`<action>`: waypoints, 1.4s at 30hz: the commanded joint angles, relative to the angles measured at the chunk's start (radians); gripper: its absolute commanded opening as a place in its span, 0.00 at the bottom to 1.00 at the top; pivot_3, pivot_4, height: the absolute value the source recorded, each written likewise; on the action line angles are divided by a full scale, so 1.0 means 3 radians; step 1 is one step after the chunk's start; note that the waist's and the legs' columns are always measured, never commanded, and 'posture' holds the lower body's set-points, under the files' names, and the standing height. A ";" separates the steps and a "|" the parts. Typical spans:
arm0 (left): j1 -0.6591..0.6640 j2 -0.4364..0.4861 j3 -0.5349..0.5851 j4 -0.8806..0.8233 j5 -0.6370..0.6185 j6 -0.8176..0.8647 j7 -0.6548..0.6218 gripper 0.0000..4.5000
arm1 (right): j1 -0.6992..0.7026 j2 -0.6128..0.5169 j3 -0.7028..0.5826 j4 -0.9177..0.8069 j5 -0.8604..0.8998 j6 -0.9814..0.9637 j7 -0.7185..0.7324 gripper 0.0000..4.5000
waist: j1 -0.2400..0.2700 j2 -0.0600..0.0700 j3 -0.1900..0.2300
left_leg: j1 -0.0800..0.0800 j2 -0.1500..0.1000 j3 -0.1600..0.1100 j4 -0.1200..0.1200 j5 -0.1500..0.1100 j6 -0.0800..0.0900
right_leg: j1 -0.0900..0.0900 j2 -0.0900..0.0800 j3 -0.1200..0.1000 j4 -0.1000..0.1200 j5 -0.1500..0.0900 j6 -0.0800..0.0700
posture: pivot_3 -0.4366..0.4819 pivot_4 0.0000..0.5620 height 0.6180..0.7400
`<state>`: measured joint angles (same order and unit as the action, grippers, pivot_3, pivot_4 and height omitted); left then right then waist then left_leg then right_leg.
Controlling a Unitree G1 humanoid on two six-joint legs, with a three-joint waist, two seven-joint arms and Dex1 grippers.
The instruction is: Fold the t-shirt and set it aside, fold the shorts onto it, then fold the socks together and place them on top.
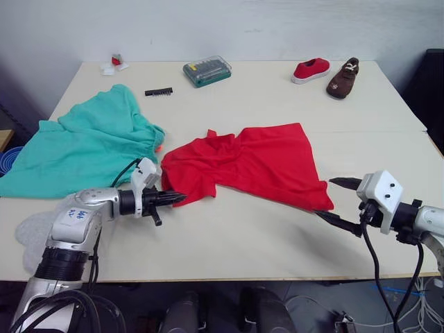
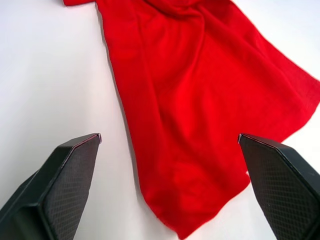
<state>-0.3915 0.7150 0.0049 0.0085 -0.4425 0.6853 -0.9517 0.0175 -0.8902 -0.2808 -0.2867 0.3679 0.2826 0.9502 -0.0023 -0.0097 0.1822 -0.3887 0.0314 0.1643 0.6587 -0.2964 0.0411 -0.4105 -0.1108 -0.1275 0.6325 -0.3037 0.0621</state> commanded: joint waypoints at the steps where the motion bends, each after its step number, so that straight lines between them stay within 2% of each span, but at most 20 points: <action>1: 0.0012 0.0163 0.0203 -0.0054 -0.0114 0.0093 -0.0106 0.01 | 0.0028 -0.0010 -0.0132 -0.0038 0.0017 -0.0081 0.0013 1.00 | 0.0002 0.0000 0.0000 | 0.0000 0.0000 0.0000 0.0000 0.0000 0.0000 | 0.0000 0.0000 0.0000 0.0000 0.0000 0.0000 | 0.48 0.27 1.00; 5: 0.0078 0.0427 0.0237 -0.0036 -0.0162 0.0215 -0.0317 0.01 | 0.0023 -0.0004 -0.0114 -0.0011 0.0020 -0.0098 0.0017 1.00 | -0.0001 0.0000 0.0000 | 0.0000 0.0000 -0.0001 0.0001 0.0000 0.0000 | 0.0000 -0.0001 0.0000 0.0000 0.0000 0.0000 | 0.48 0.27 1.00; 9: 0.0070 0.0359 0.0151 -0.0035 -0.0066 0.0106 -0.0256 0.01 | 0.0006 0.0018 -0.0063 -0.0009 0.0017 -0.0109 0.0006 1.00 | 0.0010 0.0000 0.0000 | 0.0000 -0.0001 -0.0002 0.0001 0.0000 0.0000 | 0.0001 -0.0003 0.0001 0.0000 0.0000 0.0000 | 0.48 0.27 1.00; 13: 0.0088 0.0379 0.0167 -0.0083 0.0075 -0.0098 -0.0184 0.20 | 0.0018 0.0014 -0.0079 -0.0025 0.0034 -0.0106 0.0012 1.00 | 0.0008 0.0000 0.0000 | -0.0002 -0.0002 -0.0003 0.0002 -0.0001 0.0001 | 0.0001 -0.0004 0.0000 0.0000 0.0000 0.0000 | 0.48 0.27 1.00; 20: 0.0523 0.0991 0.0351 -0.0442 0.0383 -0.0942 -0.0525 0.70 | 0.0107 0.0001 -0.0182 -0.0050 0.0074 -0.0101 0.0006 1.00 | -0.0021 0.0000 0.0000 | 0.0000 0.0000 -0.0001 -0.0001 -0.0002 -0.0002 | -0.0004 -0.0003 0.0002 0.0005 -0.0002 -0.0003 | 0.48 0.27 1.00; 23: 0.0596 0.1060 0.0508 -0.0636 0.0237 -0.1169 -0.0698 0.70 | 0.0133 0.0010 -0.0197 -0.0071 0.0088 -0.0093 -0.0012 1.00 | -0.0002 0.0000 0.0000 | 0.0000 0.0000 -0.0001 -0.0002 -0.0003 -0.0003 | -0.0004 -0.0006 0.0003 0.0003 -0.0003 -0.0004 | 0.48 0.27 1.00; 27: 0.0530 0.1057 0.0318 -0.0757 0.0399 -0.1515 -0.0845 0.70 | 0.0136 0.0006 -0.0195 -0.0074 0.0094 -0.0089 -0.0019 1.00 | 0.0014 0.0001 0.0000 | -0.0001 -0.0003 -0.0007 -0.0002 -0.0010 -0.0001 | -0.0001 -0.0011 0.0001 -0.0001 -0.0002 -0.0003 | 0.48 0.27 1.00; 32: -0.0049 0.0548 -0.0350 -0.0324 0.0859 -0.1825 -0.0735 0.70 | 0.0080 -0.0001 -0.0143 -0.0061 0.0083 -0.0084 -0.0020 1.00 | 0.0033 0.0003 -0.0001 | -0.0002 -0.0005 -0.0005 0.0000 -0.0008 0.0003 | 0.0001 -0.0009 -0.0001 0.0000 -0.0002 -0.0002 | 0.48 0.27 1.00; 36: -0.0382 0.0161 -0.0649 0.0160 0.1019 -0.1846 -0.0725 0.70 | 0.0055 0.0008 -0.0123 -0.0110 0.0089 -0.0051 -0.0036 1.00 | 0.0019 0.0002 -0.0001 | -0.0003 -0.0003 0.0002 0.0008 -0.0006 0.0006 | 0.0000 -0.0002 -0.0001 0.0005 -0.0001 0.0000 | 0.48 0.27 1.00; 42: -0.0504 0.0032 -0.0843 0.0241 0.1144 -0.1771 -0.0830 0.70 | 0.0149 0.0031 -0.0085 -0.0236 0.0087 -0.0030 -0.0031 1.00 | 0.0004 0.0001 0.0000 | -0.0002 0.0000 0.0003 0.0012 -0.0006 0.0006 | -0.0001 0.0001 0.0001 0.0011 -0.0004 0.0003 | 0.48 0.27 1.00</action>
<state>-0.5235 0.7242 -0.2410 0.0940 -0.1103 0.1521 -1.1939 0.0577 -0.8902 -0.2990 -0.3170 0.3823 0.2766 0.9433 -0.0011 -0.0095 0.1821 -0.3893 0.0313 0.1650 0.6627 -0.2982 0.0429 -0.4107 -0.1106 -0.1271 0.6361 -0.3048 0.0632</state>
